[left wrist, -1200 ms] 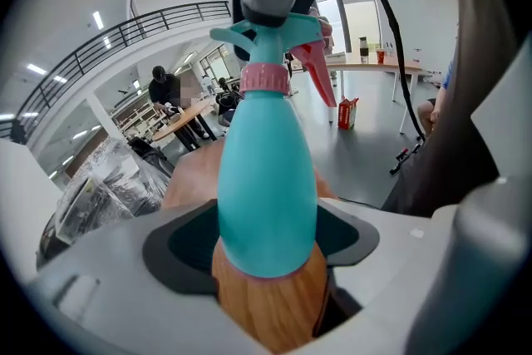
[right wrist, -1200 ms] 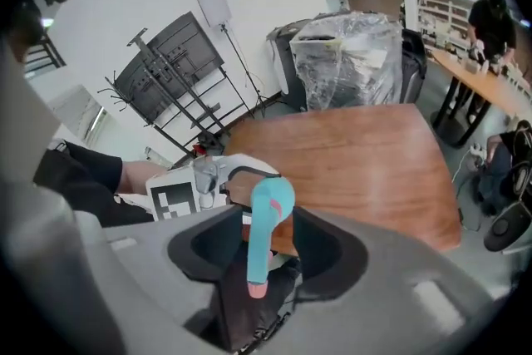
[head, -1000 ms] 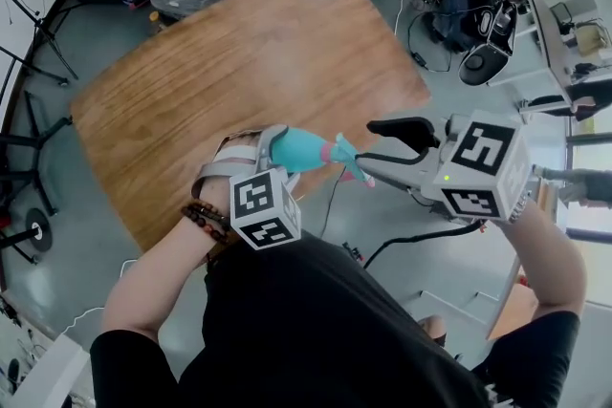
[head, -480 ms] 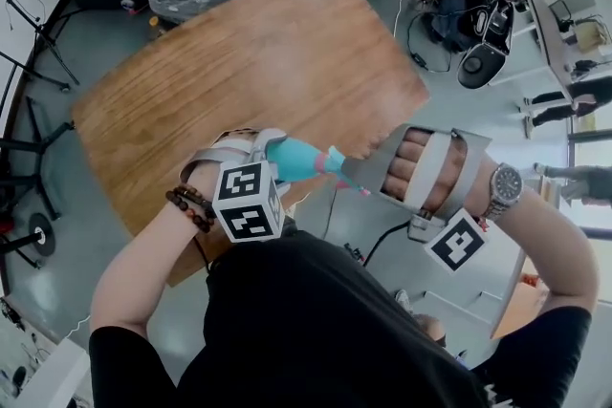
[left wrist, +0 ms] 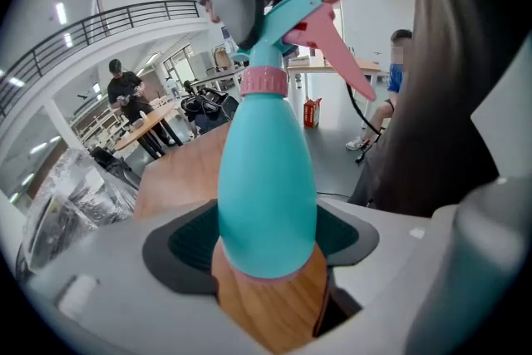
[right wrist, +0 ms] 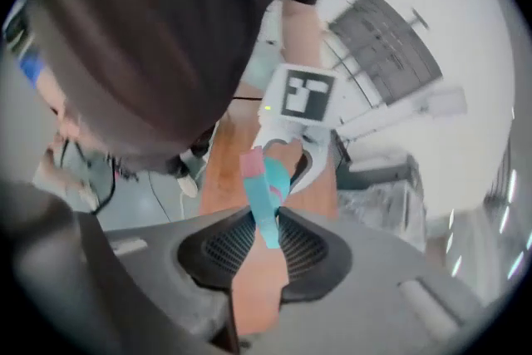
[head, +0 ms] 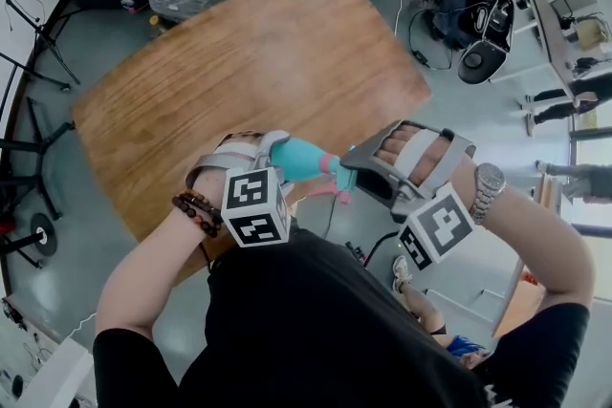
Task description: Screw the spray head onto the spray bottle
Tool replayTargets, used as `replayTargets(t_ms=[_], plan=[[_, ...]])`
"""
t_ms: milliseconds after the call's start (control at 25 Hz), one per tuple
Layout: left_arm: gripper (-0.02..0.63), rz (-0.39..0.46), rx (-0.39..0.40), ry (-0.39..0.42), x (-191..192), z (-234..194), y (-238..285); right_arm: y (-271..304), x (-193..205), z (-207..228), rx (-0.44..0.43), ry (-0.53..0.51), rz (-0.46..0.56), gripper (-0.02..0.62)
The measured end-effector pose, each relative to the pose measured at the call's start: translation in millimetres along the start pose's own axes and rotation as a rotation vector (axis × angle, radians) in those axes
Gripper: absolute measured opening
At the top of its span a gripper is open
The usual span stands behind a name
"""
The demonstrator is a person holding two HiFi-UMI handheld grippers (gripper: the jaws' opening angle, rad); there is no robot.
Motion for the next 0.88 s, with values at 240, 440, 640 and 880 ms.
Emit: replayTargets(t_ms=[240,440,640,880], plan=[[0.374,-0.024,-0.12,-0.046,5,-12,4,17,23,17,-0.308,1.101,0.082,0.078],[0.374,-0.027,-0.182,-0.099,6,-17,10,24,37,21,-0.409,1.583,0.149,0.08],[0.376,0.028,-0.181,-0.169,5,-20,18,23,44,29,-0.328,1.543,0.175,0.129],[0.377,0.169,-0.17,-0.327,21,-37,40,21,58,41,-0.188,1.53,0.225,0.144]])
Point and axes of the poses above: the fingertips, and each gripper's own axes: y forward along the fingers, z to its right, x out of its underside, the point moved 2 cm from there along -y, backward along the fingers, and after that the axes turned 5 degrees about -z, right-handed, at the moved point
